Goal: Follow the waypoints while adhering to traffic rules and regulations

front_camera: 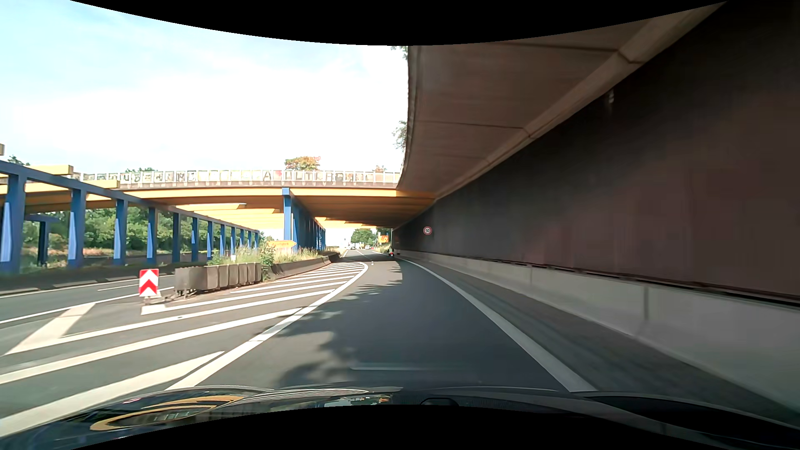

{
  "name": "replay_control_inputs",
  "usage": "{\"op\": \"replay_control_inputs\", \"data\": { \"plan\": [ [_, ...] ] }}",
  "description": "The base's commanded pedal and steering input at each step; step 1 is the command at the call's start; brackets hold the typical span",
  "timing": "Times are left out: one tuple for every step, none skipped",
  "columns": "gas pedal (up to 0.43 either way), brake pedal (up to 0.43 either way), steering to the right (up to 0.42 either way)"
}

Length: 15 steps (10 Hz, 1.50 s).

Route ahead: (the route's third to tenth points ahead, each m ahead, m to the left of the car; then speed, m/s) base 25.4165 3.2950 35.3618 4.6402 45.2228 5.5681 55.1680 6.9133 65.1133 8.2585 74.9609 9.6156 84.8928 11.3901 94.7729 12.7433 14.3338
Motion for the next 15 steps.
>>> {"op": "replay_control_inputs", "data": {
  "plan": [
    [0.11,0.0,-0.018],
    [0.11,0.0,-0.017],
    [0.11,0.0,-0.017],
    [0.11,0.0,-0.017],
    [0.11,0.0,-0.017],
    [0.11,0.0,-0.015],
    [0.11,0.0,-0.014],
    [0.11,0.0,-0.015],
    [0.11,0.0,-0.014],
    [0.11,0.0,-0.015],
    [0.11,0.0,-0.014],
    [0.11,0.0,-0.014],
    [0.11,0.0,-0.015],
    [0.11,0.0,-0.014],
    [0.11,0.0,-0.014]
  ]
}}
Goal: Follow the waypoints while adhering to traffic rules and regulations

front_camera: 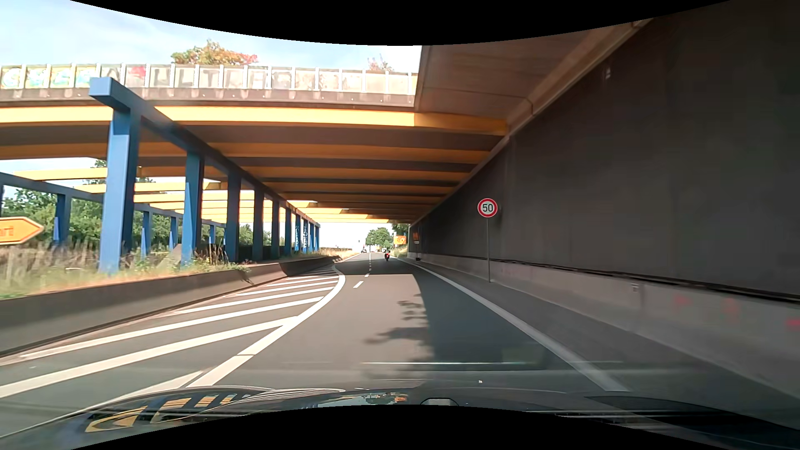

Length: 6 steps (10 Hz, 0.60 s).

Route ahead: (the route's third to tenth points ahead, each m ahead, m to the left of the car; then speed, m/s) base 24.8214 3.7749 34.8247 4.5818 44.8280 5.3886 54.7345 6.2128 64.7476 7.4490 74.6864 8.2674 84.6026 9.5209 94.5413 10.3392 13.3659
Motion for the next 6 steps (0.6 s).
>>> {"op": "replay_control_inputs", "data": {
  "plan": [
    [0.11,0.0,-0.014],
    [0.11,0.0,-0.014],
    [0.11,0.0,-0.014],
    [0.118,0.0,-0.014],
    [0.118,0.0,-0.014],
    [0.118,0.0,-0.014]
  ]
}}
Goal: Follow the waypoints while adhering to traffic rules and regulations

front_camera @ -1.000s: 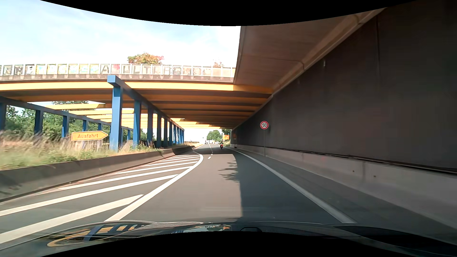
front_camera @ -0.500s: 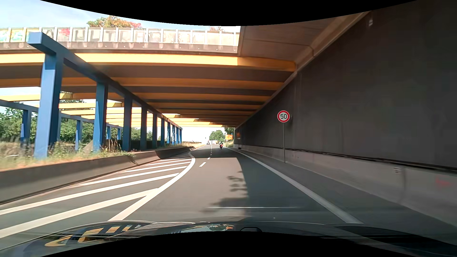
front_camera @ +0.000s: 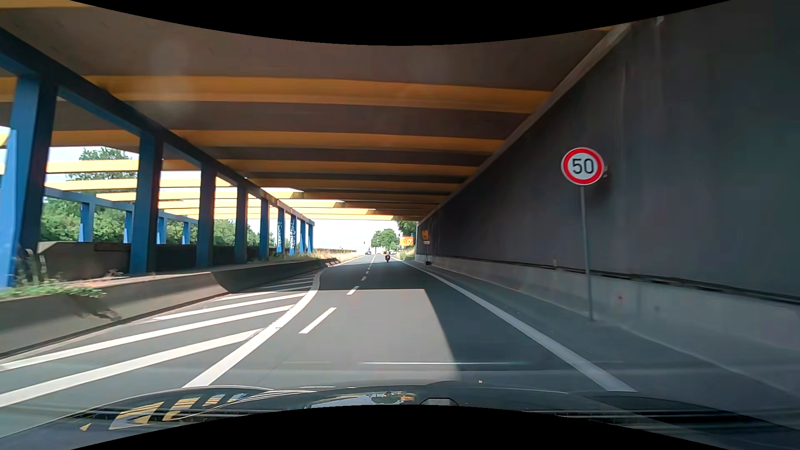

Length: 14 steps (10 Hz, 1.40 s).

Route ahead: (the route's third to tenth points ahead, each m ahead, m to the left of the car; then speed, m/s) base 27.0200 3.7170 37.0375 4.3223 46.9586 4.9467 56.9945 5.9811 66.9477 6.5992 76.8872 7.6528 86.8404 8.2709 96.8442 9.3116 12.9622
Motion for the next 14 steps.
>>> {"op": "replay_control_inputs", "data": {
  "plan": [
    [0.118,0.0,-0.014],
    [0.118,0.0,-0.014],
    [0.118,0.0,-0.014],
    [0.118,0.0,-0.014],
    [0.13,0.0,-0.014],
    [0.13,0.0,-0.014],
    [0.13,0.0,-0.014],
    [0.13,0.0,-0.014],
    [0.13,0.0,-0.014],
    [0.13,0.0,-0.014],
    [0.138,0.0,-0.014],
    [0.138,0.0,-0.014],
    [0.138,0.0,-0.014],
    [0.138,0.0,-0.013]
  ]
}}
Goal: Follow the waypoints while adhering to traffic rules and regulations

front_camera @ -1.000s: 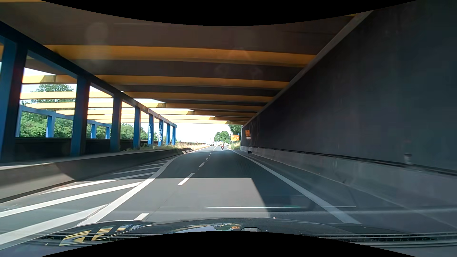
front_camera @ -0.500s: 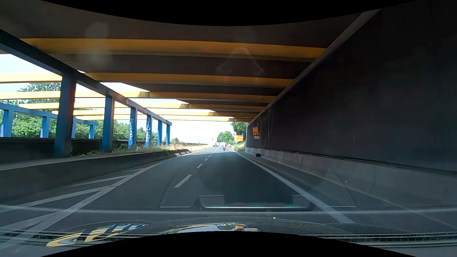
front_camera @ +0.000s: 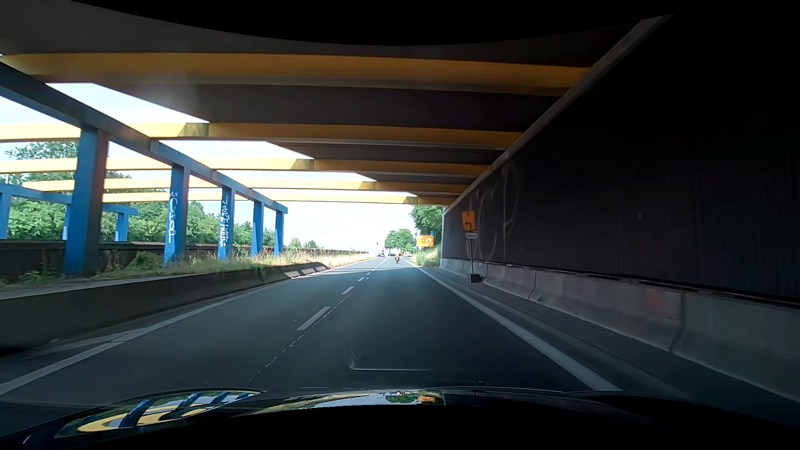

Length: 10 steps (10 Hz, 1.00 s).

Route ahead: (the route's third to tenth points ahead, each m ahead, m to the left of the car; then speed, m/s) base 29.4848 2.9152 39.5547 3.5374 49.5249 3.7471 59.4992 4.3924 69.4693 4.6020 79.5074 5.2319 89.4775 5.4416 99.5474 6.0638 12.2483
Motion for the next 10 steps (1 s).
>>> {"op": "replay_control_inputs", "data": {
  "plan": [
    [0.138,0.0,-0.013],
    [0.15,0.0,-0.012],
    [0.15,0.0,-0.012],
    [0.15,0.0,-0.011],
    [0.15,0.0,-0.011],
    [0.15,0.0,-0.011],
    [0.15,0.0,-0.01],
    [0.15,0.0,-0.009],
    [0.15,0.0,-0.008],
    [0.15,0.0,-0.007]
  ]
}}
